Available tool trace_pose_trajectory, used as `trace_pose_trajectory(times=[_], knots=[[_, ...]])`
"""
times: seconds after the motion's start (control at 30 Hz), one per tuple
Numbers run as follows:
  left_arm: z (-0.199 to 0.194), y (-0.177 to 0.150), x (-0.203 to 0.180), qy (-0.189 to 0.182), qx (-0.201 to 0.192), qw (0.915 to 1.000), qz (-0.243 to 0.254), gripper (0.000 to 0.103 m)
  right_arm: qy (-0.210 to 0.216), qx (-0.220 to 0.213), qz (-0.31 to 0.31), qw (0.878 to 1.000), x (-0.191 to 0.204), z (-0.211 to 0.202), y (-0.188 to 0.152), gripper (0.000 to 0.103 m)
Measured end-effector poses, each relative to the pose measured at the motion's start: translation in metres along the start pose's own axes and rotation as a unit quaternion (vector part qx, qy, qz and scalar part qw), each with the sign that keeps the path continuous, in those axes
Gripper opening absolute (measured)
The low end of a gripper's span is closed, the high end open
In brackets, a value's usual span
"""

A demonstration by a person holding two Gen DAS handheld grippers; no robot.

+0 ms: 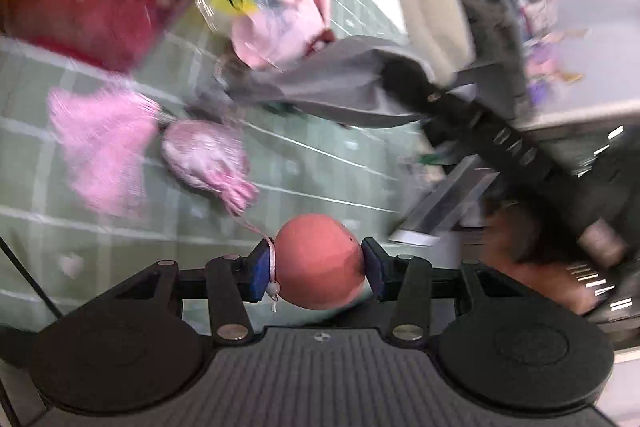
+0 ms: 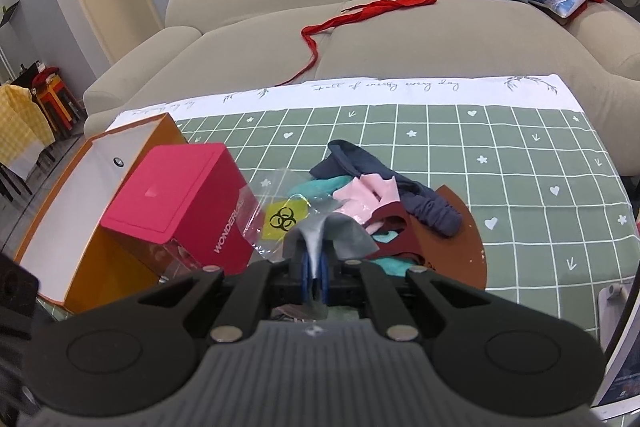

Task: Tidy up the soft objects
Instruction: 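Lift the pink ball with the left tool while the right tool holds the grey fabric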

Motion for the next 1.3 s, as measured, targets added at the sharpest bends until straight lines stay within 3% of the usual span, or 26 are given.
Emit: trace_pose_trajectory(times=[0.07,0.13,0.17,0.3,0.4,0.5,0.57,0.63,0.83,1.03,1.1,1.13,1.2,1.27,1.3], knots=[[0.003,0.000,0.001,-0.093,0.037,0.9927,-0.067,0.053,0.000,0.002,0.002,1.000,-0.001,0.002,-0.001,0.003],[0.005,0.001,-0.002,-0.176,0.062,0.9761,-0.111,0.054,-0.003,0.004,0.004,1.000,-0.002,0.003,-0.002,0.003],[0.006,0.002,-0.003,-0.192,0.065,0.9724,-0.115,0.054,-0.003,0.004,0.005,1.000,-0.003,0.003,-0.002,0.003],[0.007,0.009,-0.005,-0.175,0.050,0.9782,-0.100,0.054,-0.005,0.005,0.008,1.000,-0.005,0.005,-0.002,0.004],[0.009,0.018,-0.003,-0.198,0.048,0.9717,-0.119,0.055,-0.005,0.006,0.011,1.000,-0.006,0.007,-0.002,0.004],[0.015,0.033,-0.002,-0.173,0.029,0.9782,-0.111,0.055,-0.005,0.006,0.013,1.000,-0.006,0.008,-0.003,0.004],[0.014,0.044,0.002,-0.112,-0.005,0.9902,-0.083,0.055,-0.005,0.006,0.014,1.000,-0.007,0.008,-0.003,0.004],[0.011,0.049,0.003,-0.057,-0.032,0.9969,-0.042,0.055,-0.008,0.005,0.015,1.000,-0.009,0.007,-0.003,0.004],[0.020,0.053,0.021,0.035,-0.053,0.9979,0.006,0.055,-0.016,0.010,0.015,1.000,-0.014,0.011,-0.005,0.004],[0.015,0.053,0.023,0.036,-0.074,0.9960,0.034,0.057,-0.016,0.012,0.016,1.000,-0.017,0.012,-0.006,0.004],[0.009,0.051,0.010,0.038,-0.084,0.9921,0.084,0.065,-0.016,0.012,0.018,1.000,-0.017,0.013,-0.007,0.004],[0.007,0.050,0.002,0.031,-0.089,0.9893,0.111,0.075,-0.017,0.013,0.019,1.000,-0.018,0.013,-0.007,0.004],[0.005,0.049,-0.007,0.007,-0.100,0.9859,0.134,0.074,-0.018,0.013,0.019,1.000,-0.018,0.014,-0.007,0.004],[0.009,0.052,-0.004,0.001,-0.095,0.9886,0.116,0.059,-0.016,0.013,0.019,1.000,-0.018,0.014,-0.007,0.004],[0.013,0.052,-0.001,0.003,-0.084,0.9902,0.111,0.058,-0.015,0.012,0.019,1.000,-0.017,0.014,-0.007,0.004]])
Point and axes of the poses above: each gripper's, at about its wrist camera, not at the fingertips, and z roughly the way its jaws point, x to its left, y to its top, the point moved 9 cm from there along z, roughly the way its jaws point, and after that the axes turned 5 degrees about x, right-handed, at the moved point
